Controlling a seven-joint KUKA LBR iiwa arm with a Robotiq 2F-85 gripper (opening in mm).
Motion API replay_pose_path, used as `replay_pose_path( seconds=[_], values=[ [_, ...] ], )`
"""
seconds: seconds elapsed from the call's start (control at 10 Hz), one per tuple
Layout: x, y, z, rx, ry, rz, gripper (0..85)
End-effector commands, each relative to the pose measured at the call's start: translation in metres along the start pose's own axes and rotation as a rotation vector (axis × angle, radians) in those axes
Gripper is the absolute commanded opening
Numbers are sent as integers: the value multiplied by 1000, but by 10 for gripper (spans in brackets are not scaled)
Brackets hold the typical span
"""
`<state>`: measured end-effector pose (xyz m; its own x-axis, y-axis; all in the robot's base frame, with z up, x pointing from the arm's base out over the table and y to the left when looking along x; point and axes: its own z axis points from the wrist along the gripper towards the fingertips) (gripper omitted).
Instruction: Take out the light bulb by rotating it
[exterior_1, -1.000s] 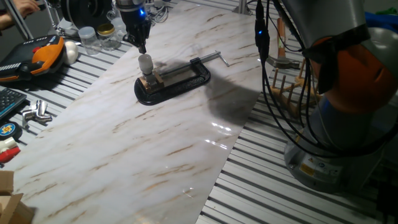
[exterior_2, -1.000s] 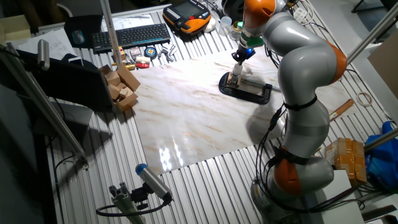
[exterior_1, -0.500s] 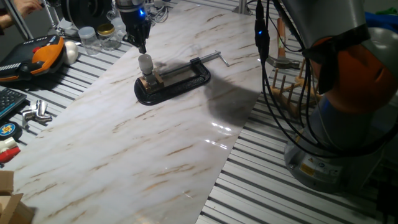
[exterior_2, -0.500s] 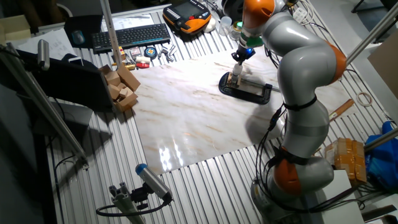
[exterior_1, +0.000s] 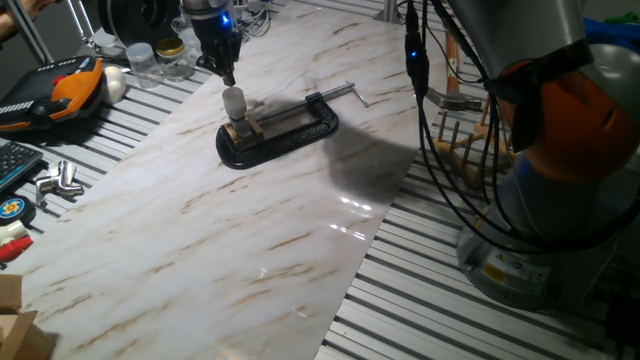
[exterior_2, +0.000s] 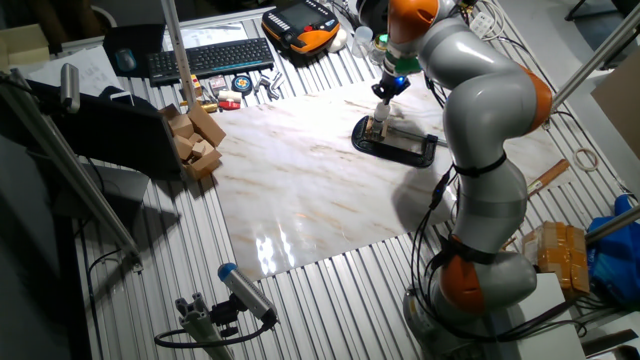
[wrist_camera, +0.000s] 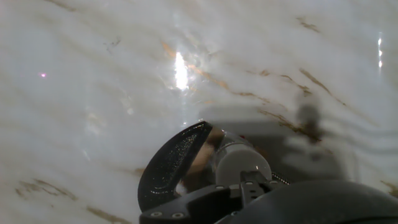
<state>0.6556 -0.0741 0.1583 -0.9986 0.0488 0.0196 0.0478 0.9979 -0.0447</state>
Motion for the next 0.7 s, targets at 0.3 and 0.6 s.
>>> replay_pose_path(
  seconds=[0.3,0.6],
  values=[
    [0,-1,0,-20,-23,-6,0],
    [1,0,0,-14,-57,30,510]
  ],
)
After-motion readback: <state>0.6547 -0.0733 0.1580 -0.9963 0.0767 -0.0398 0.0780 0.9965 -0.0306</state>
